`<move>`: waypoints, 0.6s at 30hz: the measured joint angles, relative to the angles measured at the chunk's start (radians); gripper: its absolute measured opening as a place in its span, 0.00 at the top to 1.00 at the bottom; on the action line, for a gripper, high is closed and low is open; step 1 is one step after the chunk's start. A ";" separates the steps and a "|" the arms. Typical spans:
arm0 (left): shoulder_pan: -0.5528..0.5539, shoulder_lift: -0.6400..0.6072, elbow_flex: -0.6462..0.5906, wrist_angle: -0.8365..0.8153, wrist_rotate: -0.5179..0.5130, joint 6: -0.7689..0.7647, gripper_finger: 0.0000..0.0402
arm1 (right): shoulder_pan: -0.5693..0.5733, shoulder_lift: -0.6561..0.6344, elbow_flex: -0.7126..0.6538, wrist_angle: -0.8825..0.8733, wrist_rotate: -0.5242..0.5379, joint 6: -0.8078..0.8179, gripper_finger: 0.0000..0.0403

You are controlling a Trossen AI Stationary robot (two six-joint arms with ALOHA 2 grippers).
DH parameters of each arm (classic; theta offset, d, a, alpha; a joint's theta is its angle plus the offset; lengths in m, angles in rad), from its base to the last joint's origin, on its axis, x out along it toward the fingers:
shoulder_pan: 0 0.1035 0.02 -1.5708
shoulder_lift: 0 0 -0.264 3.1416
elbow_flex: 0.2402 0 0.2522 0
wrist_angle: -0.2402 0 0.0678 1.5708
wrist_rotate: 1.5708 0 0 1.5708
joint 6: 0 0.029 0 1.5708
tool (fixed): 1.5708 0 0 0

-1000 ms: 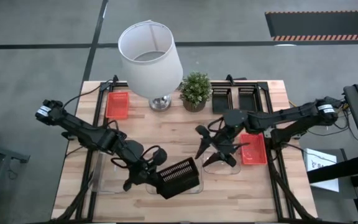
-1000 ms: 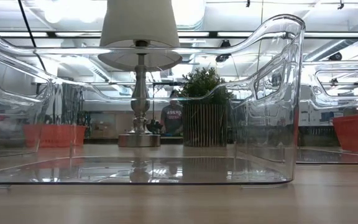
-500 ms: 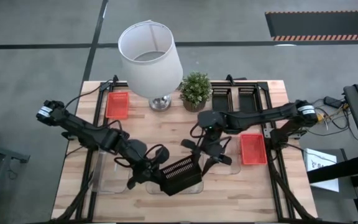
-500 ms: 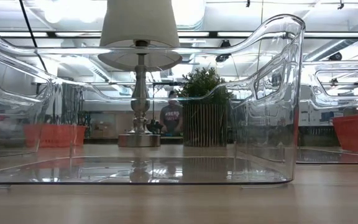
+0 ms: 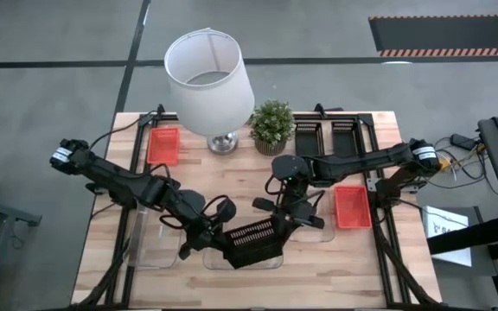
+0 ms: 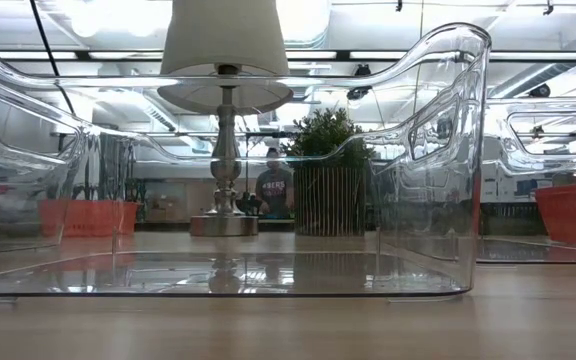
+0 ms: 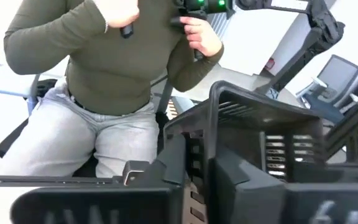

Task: Stack baskets by color
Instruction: Stack the left black bin on the top left black bin

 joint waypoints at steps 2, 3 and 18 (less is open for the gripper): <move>0.007 -0.002 0.000 -0.001 0.000 -0.006 0.96 | 0.001 0.000 0.000 -0.004 -0.002 -0.004 0.97; 0.012 -0.003 0.000 -0.002 0.000 -0.015 0.94 | 0.001 0.000 0.000 -0.004 -0.002 -0.003 0.97; 0.031 -0.069 0.001 -0.105 -0.164 -0.027 0.55 | -0.002 -0.045 0.000 -0.162 0.212 -0.020 0.98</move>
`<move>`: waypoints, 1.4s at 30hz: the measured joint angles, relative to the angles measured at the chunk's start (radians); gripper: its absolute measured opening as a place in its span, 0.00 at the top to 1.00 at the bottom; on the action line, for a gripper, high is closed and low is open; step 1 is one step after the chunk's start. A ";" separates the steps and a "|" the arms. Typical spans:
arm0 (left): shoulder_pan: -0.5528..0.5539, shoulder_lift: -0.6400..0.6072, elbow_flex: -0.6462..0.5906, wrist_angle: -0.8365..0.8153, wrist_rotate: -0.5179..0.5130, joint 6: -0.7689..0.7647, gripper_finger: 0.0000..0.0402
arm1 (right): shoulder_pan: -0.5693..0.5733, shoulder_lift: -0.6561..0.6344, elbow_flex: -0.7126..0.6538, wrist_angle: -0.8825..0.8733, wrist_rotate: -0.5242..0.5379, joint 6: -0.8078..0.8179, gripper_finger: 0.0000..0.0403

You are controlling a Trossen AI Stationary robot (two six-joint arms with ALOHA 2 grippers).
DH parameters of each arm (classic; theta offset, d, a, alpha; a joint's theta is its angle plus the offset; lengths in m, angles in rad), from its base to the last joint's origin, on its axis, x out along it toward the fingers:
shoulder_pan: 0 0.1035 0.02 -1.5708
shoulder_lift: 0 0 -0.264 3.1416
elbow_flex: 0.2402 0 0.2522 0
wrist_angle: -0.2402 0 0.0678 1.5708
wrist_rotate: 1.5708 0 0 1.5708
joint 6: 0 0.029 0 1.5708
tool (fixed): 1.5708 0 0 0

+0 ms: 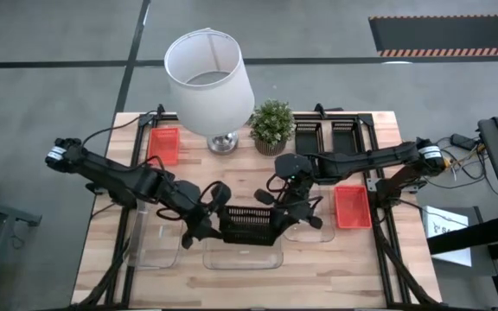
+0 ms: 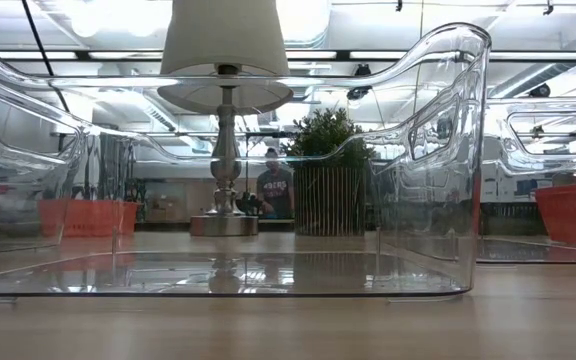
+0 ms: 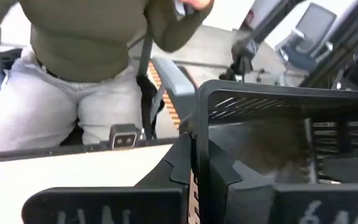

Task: Stack baskets by color
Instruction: Stack the left black bin on the top left black bin

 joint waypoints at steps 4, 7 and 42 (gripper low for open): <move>0.002 -0.015 0.000 -0.034 -0.087 -0.016 0.53 | -0.001 -0.019 0.000 -0.050 0.051 0.001 0.98; 0.006 -0.028 0.000 -0.052 -0.128 -0.019 0.53 | 0.000 -0.033 0.001 -0.069 0.113 0.021 0.98; 0.048 -0.036 0.000 -0.013 -0.268 -0.047 0.24 | -0.010 -0.045 -0.001 -0.168 0.243 0.116 0.98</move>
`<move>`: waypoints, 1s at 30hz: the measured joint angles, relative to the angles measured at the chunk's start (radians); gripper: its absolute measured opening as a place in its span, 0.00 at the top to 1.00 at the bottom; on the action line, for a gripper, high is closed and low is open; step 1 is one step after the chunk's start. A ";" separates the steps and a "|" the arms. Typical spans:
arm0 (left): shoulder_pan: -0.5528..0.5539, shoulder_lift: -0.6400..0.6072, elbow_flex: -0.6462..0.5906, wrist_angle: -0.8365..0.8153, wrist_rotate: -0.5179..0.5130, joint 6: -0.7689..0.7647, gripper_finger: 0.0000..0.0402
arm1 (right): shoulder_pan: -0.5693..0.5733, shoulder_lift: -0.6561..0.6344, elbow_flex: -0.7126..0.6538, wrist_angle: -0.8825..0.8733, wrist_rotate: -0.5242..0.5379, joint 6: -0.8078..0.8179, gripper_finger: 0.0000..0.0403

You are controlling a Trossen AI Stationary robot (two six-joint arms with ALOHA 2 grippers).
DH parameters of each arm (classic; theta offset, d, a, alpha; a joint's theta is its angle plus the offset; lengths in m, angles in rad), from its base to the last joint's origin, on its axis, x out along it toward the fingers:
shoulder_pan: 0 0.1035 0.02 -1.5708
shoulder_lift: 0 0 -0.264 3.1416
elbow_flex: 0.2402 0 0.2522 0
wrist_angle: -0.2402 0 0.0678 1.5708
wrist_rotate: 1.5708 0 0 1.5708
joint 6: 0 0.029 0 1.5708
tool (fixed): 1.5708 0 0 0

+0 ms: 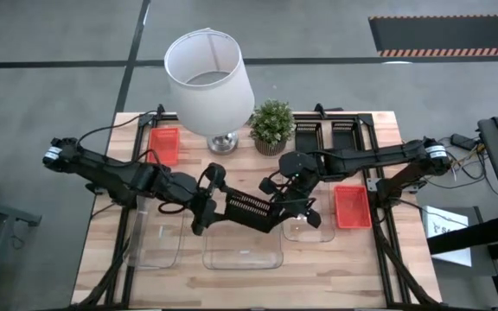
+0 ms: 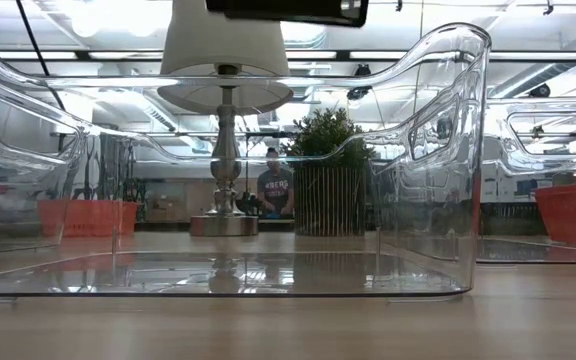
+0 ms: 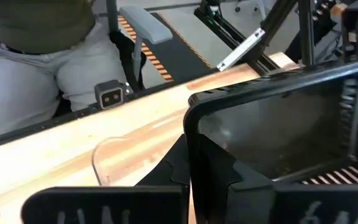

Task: Stack baskets by color
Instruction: Stack the left black bin on the top left black bin

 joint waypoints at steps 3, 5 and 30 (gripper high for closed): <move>0.000 -0.007 0.000 -0.037 -0.012 0.018 0.22 | -0.004 -0.002 0.000 -0.021 0.001 0.002 0.98; 0.000 -0.014 0.000 -0.048 -0.048 0.018 0.22 | -0.006 -0.009 0.000 -0.040 0.015 0.004 0.98; -0.002 -0.062 -0.003 -0.063 -0.310 -0.222 0.22 | -0.008 -0.131 -0.001 -0.661 0.759 0.553 0.98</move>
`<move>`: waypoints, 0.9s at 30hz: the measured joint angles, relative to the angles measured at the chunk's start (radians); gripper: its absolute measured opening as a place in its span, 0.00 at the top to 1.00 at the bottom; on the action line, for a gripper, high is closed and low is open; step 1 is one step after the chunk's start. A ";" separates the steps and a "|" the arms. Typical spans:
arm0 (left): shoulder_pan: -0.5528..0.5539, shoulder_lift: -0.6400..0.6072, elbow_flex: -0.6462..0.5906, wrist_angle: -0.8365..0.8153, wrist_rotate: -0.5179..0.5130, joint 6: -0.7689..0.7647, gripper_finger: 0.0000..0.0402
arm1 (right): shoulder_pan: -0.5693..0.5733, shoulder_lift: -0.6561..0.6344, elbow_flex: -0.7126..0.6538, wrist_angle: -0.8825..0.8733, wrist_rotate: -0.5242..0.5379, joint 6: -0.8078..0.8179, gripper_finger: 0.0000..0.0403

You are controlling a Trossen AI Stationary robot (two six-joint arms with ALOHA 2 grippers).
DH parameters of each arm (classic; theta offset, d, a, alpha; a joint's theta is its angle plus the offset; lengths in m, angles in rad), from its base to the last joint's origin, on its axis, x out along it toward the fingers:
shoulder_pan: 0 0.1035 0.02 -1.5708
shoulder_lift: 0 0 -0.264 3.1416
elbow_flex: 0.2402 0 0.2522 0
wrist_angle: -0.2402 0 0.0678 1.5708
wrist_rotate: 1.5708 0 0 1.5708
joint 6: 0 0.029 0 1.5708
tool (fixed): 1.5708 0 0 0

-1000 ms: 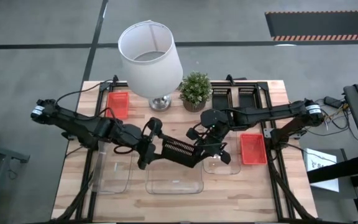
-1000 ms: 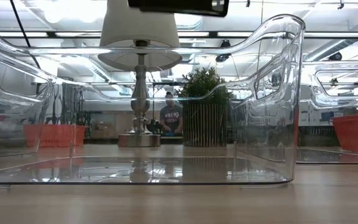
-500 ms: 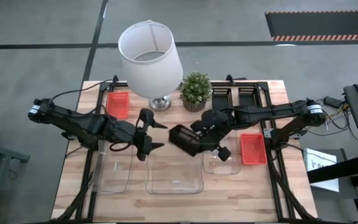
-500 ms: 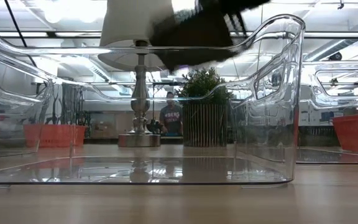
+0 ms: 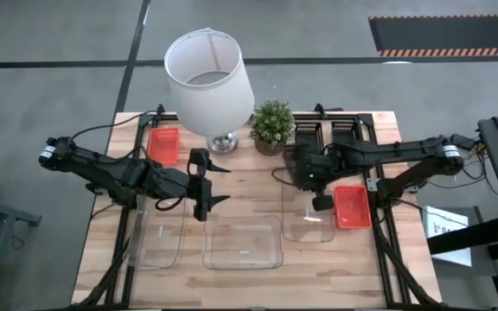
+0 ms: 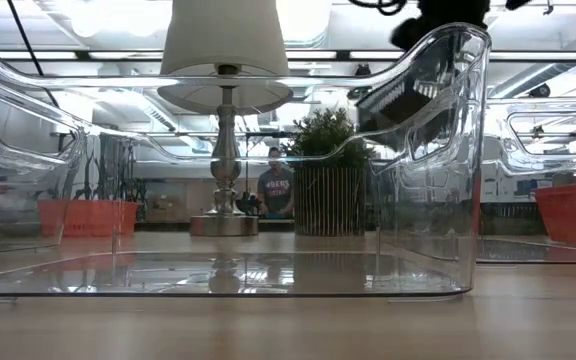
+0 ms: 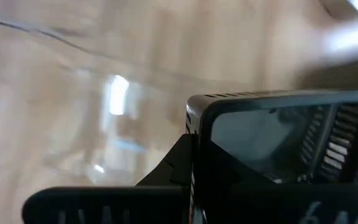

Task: Stack baskets by color
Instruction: Stack the left black bin on the top left black bin

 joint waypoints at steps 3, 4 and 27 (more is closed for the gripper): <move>0.000 0.000 -0.001 0.001 -0.011 -0.016 0.22 | -0.003 -0.020 -0.002 -0.053 0.107 0.062 0.98; 0.000 0.000 -0.004 0.002 -0.018 -0.017 0.22 | -0.006 -0.023 -0.004 -0.064 0.127 0.076 0.98; 0.006 -0.066 -0.270 0.365 -0.415 0.146 0.22 | -0.291 0.092 -0.014 -0.075 0.163 0.036 0.98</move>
